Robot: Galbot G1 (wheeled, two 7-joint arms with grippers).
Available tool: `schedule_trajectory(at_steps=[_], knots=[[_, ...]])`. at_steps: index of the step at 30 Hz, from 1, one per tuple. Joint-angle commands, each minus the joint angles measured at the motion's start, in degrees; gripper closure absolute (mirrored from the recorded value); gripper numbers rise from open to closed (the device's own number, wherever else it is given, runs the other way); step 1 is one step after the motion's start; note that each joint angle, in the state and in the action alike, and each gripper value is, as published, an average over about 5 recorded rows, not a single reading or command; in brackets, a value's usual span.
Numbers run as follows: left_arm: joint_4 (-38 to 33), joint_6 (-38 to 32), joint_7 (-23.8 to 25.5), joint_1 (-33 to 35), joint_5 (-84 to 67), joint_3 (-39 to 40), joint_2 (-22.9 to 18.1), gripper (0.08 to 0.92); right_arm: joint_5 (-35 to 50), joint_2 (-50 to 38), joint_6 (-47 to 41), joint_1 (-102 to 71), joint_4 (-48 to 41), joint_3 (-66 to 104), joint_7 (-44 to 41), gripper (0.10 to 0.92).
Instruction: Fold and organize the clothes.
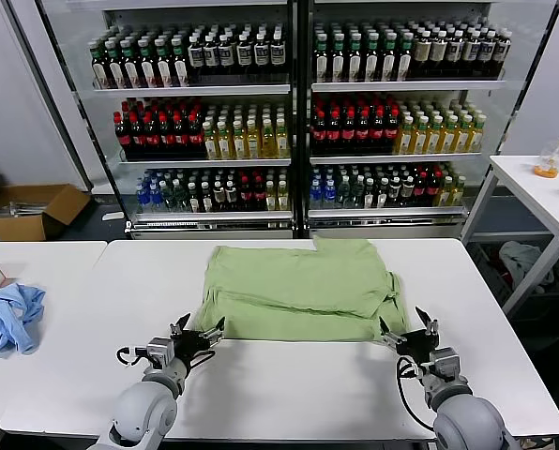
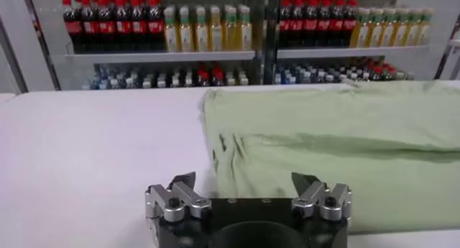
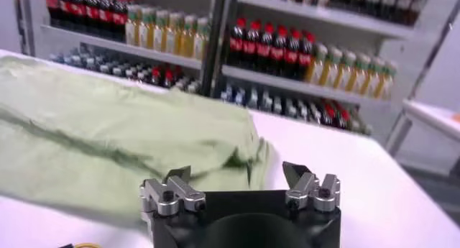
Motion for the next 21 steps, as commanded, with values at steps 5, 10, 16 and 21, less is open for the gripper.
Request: schedule_trajectory(at_steps=[5, 10, 16, 21], knots=[[2.2, 1.2, 0.4, -0.5, -0.3, 0.6, 0.0, 0.277, 7.1, 0.9, -4.2, 1.9, -2.1, -2.7, 2.3, 0.318], [1.3, 1.4, 1.0, -0.1, -1.3, 0.6, 0.1, 0.415, 8.0, 0.8, -4.4, 2.4, -2.3, -3.3, 2.3, 0.457], [-0.4, 1.1, 1.7, 1.1, -2.0, 0.5, 0.4, 0.588, 9.1, -0.3, -4.4, 1.6, -1.4, -3.2, 1.9, 0.621], [-3.6, 1.0, 1.9, 3.2, -2.3, 0.1, 1.0, 0.736, 9.3, -2.0, -4.1, -1.2, 1.5, -1.6, 1.8, 0.76]])
